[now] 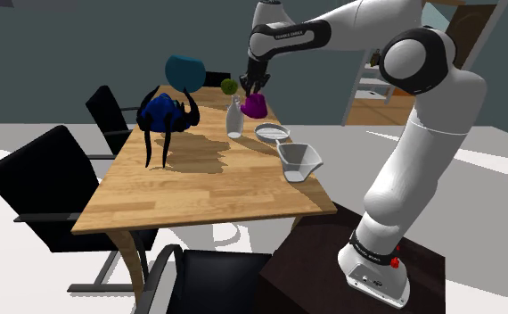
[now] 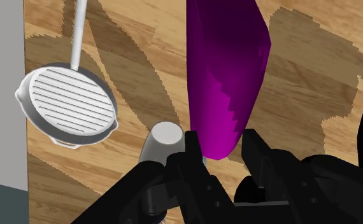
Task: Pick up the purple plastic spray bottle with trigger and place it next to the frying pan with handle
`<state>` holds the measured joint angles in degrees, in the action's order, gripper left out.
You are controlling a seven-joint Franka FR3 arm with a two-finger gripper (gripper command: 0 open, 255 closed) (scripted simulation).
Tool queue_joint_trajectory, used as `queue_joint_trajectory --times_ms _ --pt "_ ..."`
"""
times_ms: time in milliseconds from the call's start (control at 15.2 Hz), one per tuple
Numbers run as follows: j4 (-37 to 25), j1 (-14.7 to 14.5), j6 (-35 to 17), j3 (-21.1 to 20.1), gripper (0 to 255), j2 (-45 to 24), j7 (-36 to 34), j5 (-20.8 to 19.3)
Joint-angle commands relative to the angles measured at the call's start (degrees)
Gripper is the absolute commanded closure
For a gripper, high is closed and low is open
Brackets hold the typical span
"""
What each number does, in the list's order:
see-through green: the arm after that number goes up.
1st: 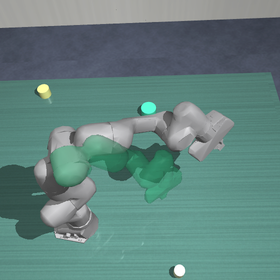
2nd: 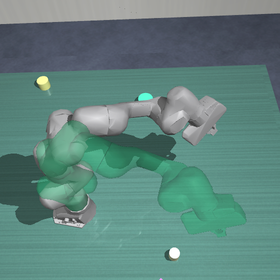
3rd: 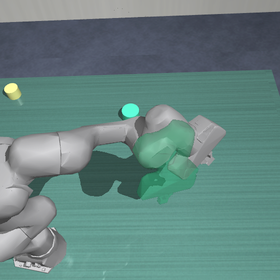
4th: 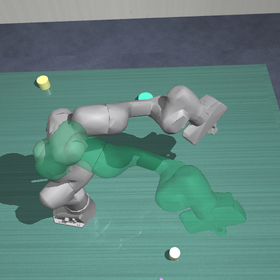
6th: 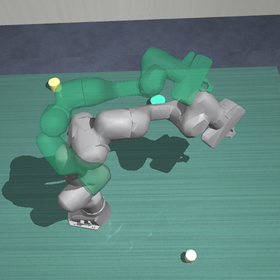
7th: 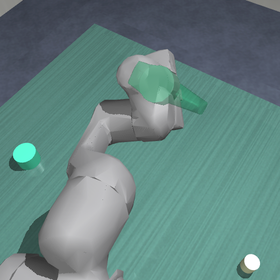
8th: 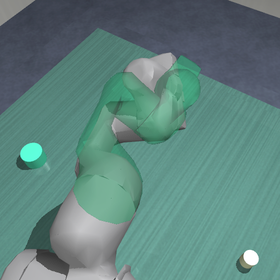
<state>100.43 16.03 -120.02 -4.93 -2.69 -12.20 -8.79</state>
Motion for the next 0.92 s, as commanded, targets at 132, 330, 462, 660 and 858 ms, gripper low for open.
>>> queue_joint_trajectory --times_ms 132,330,462,660,858 --pt "2.9 0.0 -3.0 0.0 255 -0.1 -0.5 -0.3" --pt "4.9 0.0 -5.2 0.1 255 -0.4 -0.9 -0.5" --pt "6.1 0.0 -6.7 0.1 255 -0.6 -1.2 -0.7" --pt "7.9 0.1 -8.9 0.1 255 -1.0 -1.6 -1.0" --pt "9.6 0.1 -11.1 0.2 255 -1.6 -2.0 -1.4"
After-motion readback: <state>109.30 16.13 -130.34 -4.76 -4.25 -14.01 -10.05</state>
